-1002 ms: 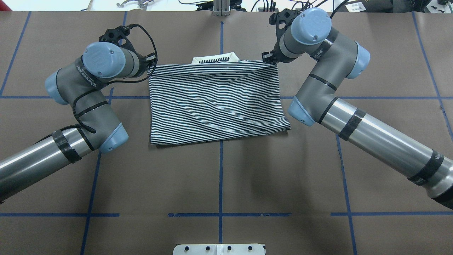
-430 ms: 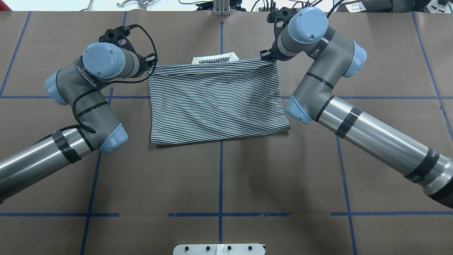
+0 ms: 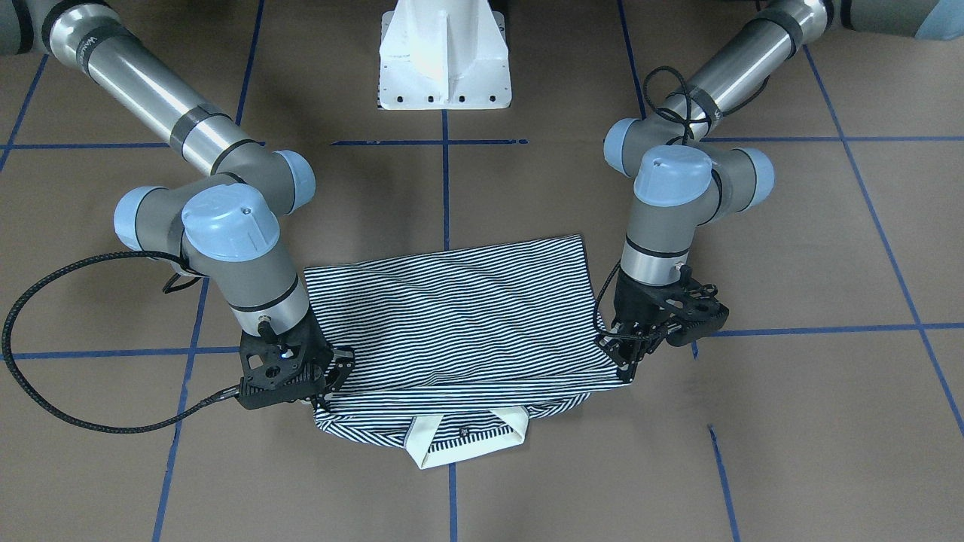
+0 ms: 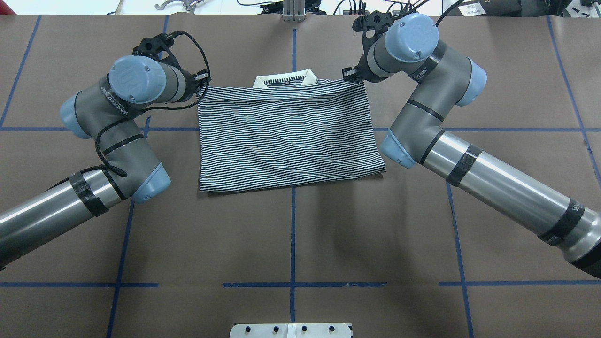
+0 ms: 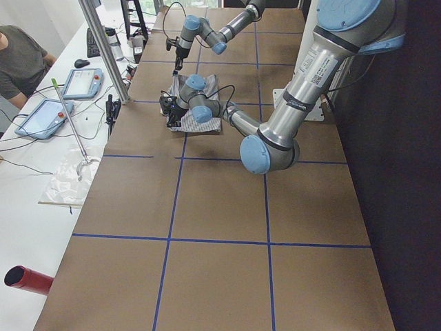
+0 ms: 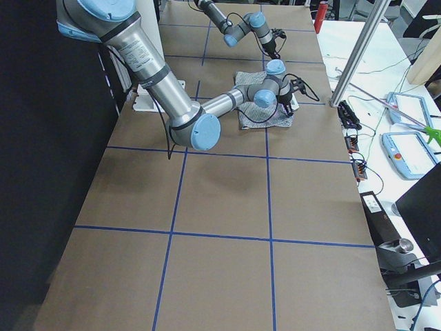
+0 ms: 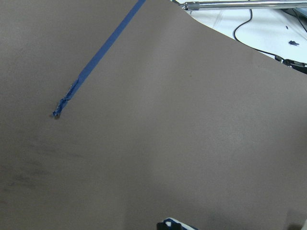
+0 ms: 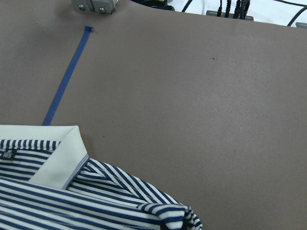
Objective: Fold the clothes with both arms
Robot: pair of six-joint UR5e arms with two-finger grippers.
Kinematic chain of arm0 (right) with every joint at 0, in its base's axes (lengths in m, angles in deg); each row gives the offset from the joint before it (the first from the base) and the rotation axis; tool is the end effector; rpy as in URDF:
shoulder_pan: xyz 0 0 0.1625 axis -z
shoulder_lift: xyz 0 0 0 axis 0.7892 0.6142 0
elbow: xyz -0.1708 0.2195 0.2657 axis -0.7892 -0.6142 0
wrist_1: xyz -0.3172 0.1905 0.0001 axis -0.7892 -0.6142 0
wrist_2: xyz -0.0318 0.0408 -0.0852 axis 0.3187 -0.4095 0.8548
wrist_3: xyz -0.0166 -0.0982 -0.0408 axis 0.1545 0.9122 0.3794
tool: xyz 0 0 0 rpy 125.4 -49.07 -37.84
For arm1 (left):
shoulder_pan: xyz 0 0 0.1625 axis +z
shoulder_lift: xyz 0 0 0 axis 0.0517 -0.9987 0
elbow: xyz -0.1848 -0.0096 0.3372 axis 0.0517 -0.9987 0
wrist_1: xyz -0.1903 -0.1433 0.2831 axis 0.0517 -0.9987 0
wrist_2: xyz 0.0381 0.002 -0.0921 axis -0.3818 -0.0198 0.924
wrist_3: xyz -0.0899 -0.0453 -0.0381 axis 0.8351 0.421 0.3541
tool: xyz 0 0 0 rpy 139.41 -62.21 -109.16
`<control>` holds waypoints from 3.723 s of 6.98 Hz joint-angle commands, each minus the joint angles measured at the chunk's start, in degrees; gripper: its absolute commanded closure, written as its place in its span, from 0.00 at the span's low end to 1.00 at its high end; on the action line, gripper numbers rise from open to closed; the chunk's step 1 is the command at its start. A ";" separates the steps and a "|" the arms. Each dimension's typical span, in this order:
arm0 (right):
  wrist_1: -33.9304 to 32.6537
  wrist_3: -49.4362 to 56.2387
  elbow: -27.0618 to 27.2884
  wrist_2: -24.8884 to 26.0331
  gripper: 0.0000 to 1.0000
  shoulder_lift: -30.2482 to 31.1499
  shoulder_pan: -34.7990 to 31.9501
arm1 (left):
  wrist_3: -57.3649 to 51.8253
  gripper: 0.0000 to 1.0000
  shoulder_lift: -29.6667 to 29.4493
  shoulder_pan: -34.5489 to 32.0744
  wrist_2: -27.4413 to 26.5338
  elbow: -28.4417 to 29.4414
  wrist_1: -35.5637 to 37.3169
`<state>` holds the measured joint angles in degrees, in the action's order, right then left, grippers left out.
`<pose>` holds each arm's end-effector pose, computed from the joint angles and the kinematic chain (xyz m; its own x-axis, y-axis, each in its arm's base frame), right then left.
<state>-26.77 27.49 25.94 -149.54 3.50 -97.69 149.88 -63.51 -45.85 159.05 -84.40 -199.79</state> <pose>-0.4281 -0.5940 0.2932 0.6814 -0.2057 0.7024 -0.1746 0.8863 0.4289 0.4107 -0.5603 0.3231 0.4446 -0.3576 -0.8212 0.6502 0.7595 0.0212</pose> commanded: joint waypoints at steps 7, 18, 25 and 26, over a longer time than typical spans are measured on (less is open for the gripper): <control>1.06 -9.88 18.33 -8.45 0.00 18.60 4.96 | 0.56 0.01 0.22 1.31 2.74 -3.56 0.22; -1.49 -12.56 25.37 -7.49 1.00 23.97 9.11 | 0.48 0.01 0.57 1.85 2.56 -4.10 0.13; -1.31 -30.49 52.12 -7.48 1.00 48.61 38.00 | 0.39 0.01 0.57 1.93 2.39 -5.50 0.40; -0.79 -30.67 52.64 -10.01 0.01 48.70 37.85 | 0.30 0.01 0.57 2.02 2.74 -6.55 0.49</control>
<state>-27.97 -2.33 77.86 -157.44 51.85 -61.53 150.25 -62.94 -43.90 161.49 -90.04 -199.38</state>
